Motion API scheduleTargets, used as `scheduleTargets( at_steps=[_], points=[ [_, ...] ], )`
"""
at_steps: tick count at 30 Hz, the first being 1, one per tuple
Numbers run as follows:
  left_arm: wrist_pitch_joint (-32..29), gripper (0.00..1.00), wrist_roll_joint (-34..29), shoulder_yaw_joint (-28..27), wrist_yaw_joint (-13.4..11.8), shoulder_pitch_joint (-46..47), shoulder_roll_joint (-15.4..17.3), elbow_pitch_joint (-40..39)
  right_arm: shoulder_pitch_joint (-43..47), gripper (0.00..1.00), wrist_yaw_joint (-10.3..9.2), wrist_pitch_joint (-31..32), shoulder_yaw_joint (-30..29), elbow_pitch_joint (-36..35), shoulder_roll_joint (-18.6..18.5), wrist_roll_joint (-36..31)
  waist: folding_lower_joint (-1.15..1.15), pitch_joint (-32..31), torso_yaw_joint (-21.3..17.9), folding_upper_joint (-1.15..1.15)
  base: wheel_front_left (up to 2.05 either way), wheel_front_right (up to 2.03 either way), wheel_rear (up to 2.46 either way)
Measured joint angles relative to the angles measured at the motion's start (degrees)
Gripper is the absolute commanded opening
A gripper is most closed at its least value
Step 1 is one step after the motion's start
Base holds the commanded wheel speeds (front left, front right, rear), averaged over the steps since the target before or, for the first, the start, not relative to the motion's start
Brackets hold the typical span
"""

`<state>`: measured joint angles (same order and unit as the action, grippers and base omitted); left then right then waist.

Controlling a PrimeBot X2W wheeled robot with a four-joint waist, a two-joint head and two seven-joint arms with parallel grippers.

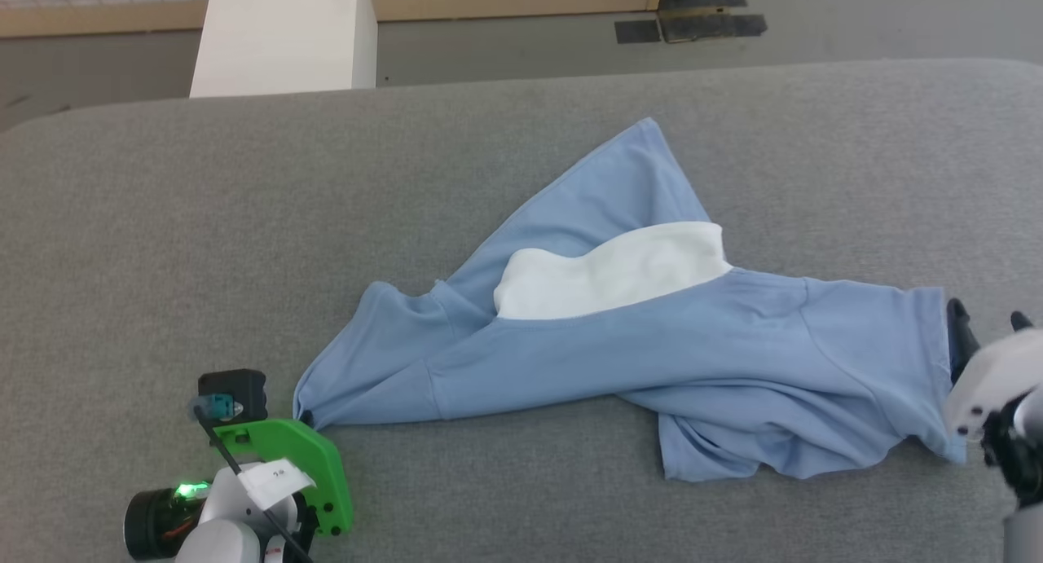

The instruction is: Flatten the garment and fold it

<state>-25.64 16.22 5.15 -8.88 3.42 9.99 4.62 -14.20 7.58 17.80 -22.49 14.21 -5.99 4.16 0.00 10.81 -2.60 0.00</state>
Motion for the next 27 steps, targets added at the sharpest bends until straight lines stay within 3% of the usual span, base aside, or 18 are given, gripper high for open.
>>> scheduleTargets(
  at_steps=[8,15,17,18,21,27],
  points=[
    [-0.1,0.0,0.0,1.9,0.1,2.5,-0.3,-2.3,-13.0,1.0,0.0,12.4,-0.4,13.0,-4.3,-1.0,0.0,4.4,1.8,0.0,0.0,0.0,0.0],
    [0.0,0.0,0.0,2.9,0.5,4.3,-0.4,-3.2,-17.3,0.98,0.0,25.8,1.4,17.2,-7.1,-0.6,0.0,7.3,3.3,0.0,0.0,0.0,0.0],
    [0.0,0.0,0.0,3.1,0.7,4.3,-0.4,-3.4,-18.0,0.14,0.0,30.1,1.9,16.8,-7.6,-0.5,0.0,7.6,3.6,0.0,0.0,0.0,0.0],
    [0.0,0.0,0.0,3.1,0.7,4.3,-0.4,-3.4,-18.2,0.0,0.0,32.1,2.3,16.3,-7.8,-0.5,0.0,7.7,3.8,0.0,0.0,0.0,0.0],
    [0.0,0.0,0.1,3.2,0.8,4.3,-0.4,-3.4,-17.9,0.0,0.0,35.8,3.5,14.2,-7.8,-0.5,0.0,7.5,3.7,0.0,0.0,0.0,0.0],
    [0.1,0.0,0.8,3.6,2.6,4.3,0.5,-3.4,-14.7,0.0,0.0,34.9,6.5,10.1,-8.1,1.1,0.0,6.1,3.4,0.0,0.0,0.0,0.0]
  ],
)
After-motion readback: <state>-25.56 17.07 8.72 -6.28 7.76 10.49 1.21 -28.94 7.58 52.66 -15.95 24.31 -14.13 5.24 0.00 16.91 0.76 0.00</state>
